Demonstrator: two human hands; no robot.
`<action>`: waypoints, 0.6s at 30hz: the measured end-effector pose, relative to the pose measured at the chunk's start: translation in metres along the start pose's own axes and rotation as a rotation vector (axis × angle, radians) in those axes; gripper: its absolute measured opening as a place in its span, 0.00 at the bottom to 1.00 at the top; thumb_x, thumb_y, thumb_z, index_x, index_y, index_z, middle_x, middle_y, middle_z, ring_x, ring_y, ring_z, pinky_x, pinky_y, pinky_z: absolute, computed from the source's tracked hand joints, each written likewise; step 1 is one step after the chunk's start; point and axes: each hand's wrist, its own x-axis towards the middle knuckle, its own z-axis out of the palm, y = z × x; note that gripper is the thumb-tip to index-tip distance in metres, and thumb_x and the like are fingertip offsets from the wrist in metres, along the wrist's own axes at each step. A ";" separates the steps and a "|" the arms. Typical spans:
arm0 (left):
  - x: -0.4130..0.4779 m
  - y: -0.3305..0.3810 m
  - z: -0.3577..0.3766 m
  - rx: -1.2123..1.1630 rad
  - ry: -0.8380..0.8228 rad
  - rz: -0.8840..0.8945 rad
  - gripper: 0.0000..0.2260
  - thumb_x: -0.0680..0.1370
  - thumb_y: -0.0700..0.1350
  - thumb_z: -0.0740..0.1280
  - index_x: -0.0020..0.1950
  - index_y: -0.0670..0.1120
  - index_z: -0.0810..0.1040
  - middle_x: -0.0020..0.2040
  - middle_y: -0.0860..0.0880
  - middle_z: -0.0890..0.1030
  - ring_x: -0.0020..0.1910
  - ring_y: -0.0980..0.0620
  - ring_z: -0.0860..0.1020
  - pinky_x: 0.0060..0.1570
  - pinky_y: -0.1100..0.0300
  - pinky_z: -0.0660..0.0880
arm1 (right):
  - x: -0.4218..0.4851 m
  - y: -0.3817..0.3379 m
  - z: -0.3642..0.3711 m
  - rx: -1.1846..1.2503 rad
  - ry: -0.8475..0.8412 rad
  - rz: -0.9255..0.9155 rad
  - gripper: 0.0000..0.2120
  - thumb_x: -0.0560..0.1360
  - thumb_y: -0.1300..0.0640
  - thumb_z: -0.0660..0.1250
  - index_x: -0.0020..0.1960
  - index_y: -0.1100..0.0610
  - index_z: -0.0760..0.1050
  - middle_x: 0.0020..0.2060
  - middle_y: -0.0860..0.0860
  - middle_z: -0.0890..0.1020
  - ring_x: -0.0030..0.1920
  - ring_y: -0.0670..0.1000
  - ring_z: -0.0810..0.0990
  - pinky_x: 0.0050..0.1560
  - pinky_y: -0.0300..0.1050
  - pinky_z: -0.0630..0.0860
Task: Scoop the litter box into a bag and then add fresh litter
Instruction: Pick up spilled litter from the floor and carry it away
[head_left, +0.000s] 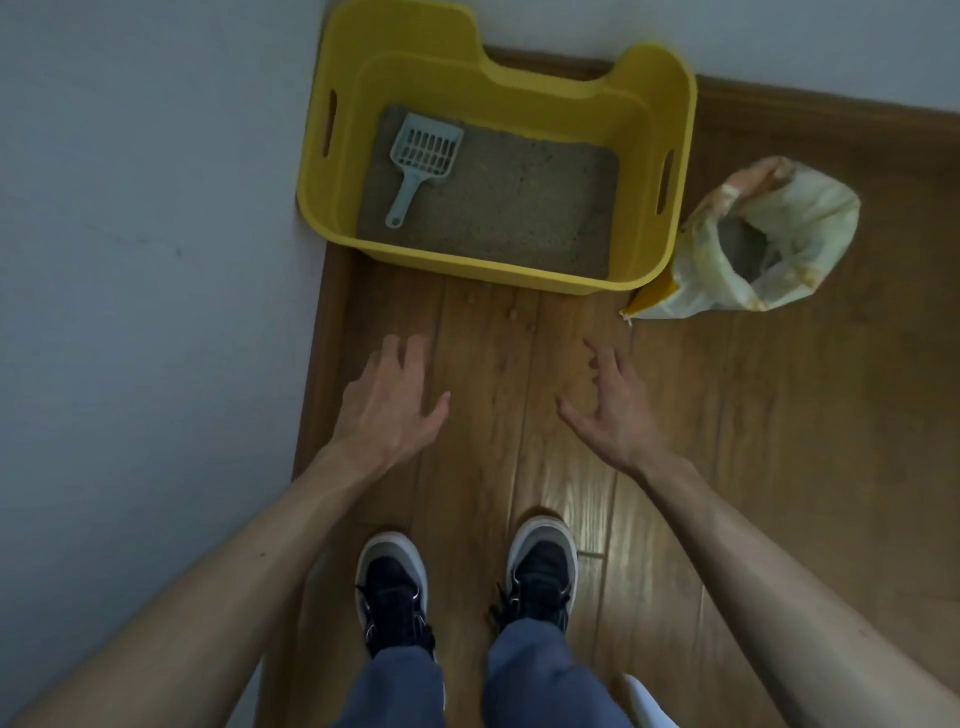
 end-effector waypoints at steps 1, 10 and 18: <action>0.006 -0.003 0.005 -0.008 -0.002 -0.005 0.28 0.77 0.56 0.66 0.73 0.47 0.60 0.68 0.43 0.67 0.59 0.46 0.75 0.48 0.54 0.77 | 0.005 0.003 0.005 0.003 0.003 -0.005 0.36 0.73 0.48 0.70 0.75 0.55 0.58 0.64 0.57 0.70 0.60 0.56 0.74 0.60 0.53 0.75; 0.054 -0.009 0.030 -0.060 0.018 0.029 0.27 0.77 0.55 0.66 0.72 0.47 0.61 0.66 0.43 0.68 0.59 0.46 0.74 0.51 0.52 0.76 | 0.047 0.026 0.034 -0.014 0.040 -0.025 0.34 0.72 0.49 0.70 0.72 0.57 0.61 0.60 0.57 0.72 0.56 0.57 0.76 0.54 0.56 0.77; 0.099 -0.015 0.052 -0.011 0.004 0.033 0.25 0.78 0.56 0.64 0.71 0.48 0.60 0.65 0.43 0.70 0.60 0.42 0.74 0.51 0.49 0.74 | 0.090 0.041 0.056 -0.120 -0.021 -0.094 0.31 0.70 0.49 0.68 0.68 0.63 0.66 0.58 0.60 0.73 0.57 0.63 0.75 0.51 0.58 0.77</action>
